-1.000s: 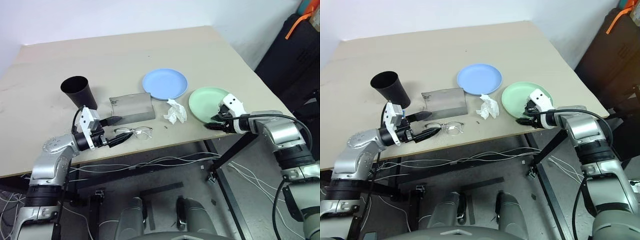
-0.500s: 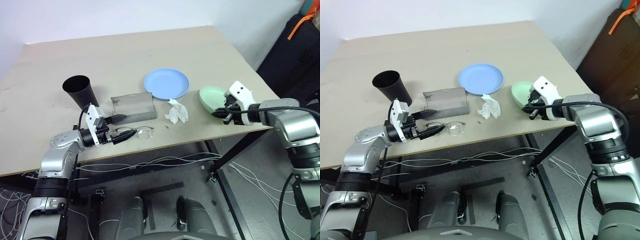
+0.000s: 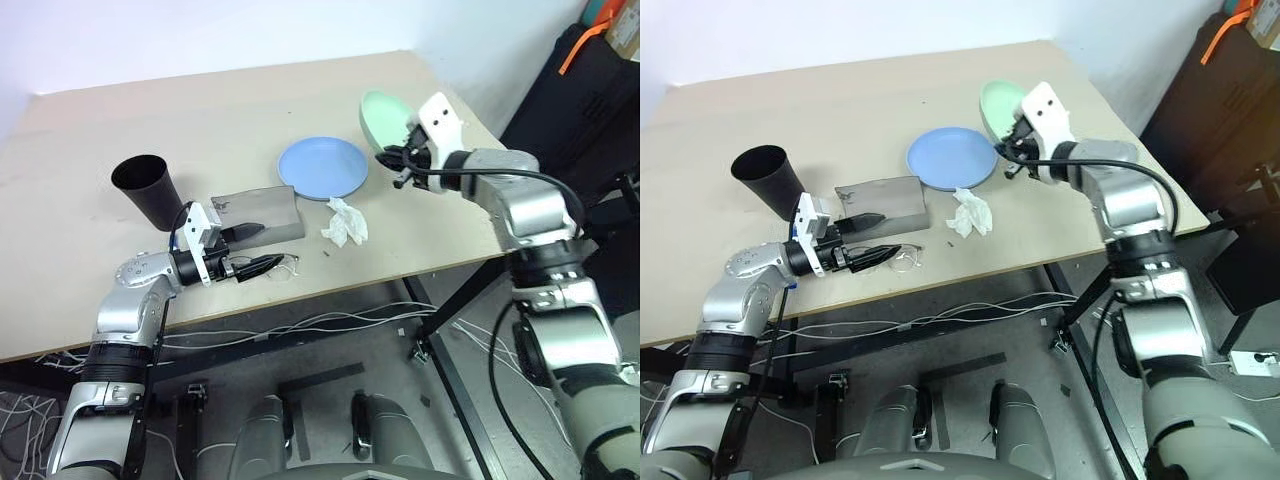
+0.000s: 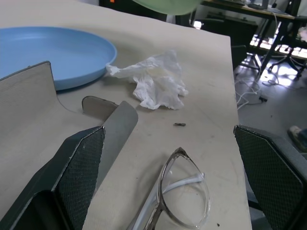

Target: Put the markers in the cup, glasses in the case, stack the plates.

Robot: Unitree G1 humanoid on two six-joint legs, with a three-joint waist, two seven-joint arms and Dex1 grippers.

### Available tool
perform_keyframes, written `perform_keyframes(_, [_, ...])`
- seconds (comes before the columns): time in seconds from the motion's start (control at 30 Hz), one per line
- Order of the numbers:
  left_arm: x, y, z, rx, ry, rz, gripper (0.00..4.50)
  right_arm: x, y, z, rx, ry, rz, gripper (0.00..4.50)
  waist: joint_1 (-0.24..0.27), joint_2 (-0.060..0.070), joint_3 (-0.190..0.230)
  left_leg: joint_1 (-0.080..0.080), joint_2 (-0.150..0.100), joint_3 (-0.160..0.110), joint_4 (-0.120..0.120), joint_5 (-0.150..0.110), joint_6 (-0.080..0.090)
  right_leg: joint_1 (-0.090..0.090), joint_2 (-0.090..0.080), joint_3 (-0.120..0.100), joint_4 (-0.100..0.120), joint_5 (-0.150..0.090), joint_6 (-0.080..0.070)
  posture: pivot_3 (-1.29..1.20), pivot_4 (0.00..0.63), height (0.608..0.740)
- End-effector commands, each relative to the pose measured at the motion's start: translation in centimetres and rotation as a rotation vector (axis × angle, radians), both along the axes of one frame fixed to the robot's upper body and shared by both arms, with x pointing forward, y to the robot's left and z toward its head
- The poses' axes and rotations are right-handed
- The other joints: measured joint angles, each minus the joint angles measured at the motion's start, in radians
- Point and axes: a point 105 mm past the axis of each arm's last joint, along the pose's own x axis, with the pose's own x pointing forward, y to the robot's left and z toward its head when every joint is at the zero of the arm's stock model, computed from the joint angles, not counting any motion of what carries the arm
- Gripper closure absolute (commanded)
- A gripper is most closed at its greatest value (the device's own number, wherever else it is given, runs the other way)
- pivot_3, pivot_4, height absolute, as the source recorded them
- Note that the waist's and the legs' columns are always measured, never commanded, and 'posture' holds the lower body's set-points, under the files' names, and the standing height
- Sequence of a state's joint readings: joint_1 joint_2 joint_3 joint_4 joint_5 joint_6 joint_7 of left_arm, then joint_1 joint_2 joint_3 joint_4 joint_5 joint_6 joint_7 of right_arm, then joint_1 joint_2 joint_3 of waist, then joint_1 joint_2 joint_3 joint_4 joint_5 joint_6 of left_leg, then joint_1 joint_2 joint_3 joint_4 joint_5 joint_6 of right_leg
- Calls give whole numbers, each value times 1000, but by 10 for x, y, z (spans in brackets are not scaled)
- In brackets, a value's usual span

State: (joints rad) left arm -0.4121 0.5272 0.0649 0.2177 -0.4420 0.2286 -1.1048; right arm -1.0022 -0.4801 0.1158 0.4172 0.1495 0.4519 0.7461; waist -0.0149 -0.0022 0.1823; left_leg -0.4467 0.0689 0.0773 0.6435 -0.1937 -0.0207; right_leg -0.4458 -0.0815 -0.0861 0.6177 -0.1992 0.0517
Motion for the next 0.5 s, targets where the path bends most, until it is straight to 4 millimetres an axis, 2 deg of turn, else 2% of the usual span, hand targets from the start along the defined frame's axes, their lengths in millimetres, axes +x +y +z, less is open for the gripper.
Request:
perform_keyframes(0.03, [-4,6,12,-5,-52,28,0,19,23,36,55,-185,29,4458,-3,0,0,0,0,0,0,0,0,0,0,0,1,0,0,0,150,740])
perform_keyframes(0.13, [-7,10,13,-5,-59,57,0,29,41,39,92,-178,50,4458,-5,1,1,0,0,0,0,0,0,0,0,1,2,1,1,0,150,740])
perform_keyframes(0.27, [-12,15,14,-10,-65,94,0,33,62,37,111,-166,85,4458,-2,1,1,0,0,0,-1,0,0,0,0,1,2,3,0,0,150,740])
perform_keyframes(0.4, [-18,15,13,-15,-67,116,0,32,81,21,109,-106,132,4458,-2,1,1,0,0,1,0,0,0,0,0,1,1,3,-1,0,150,740])
perform_keyframes(0.5, [-21,16,15,-17,-74,135,0,28,94,2,91,-31,168,4458,-4,1,1,1,0,0,0,0,0,0,0,1,2,2,-3,0,150,740])
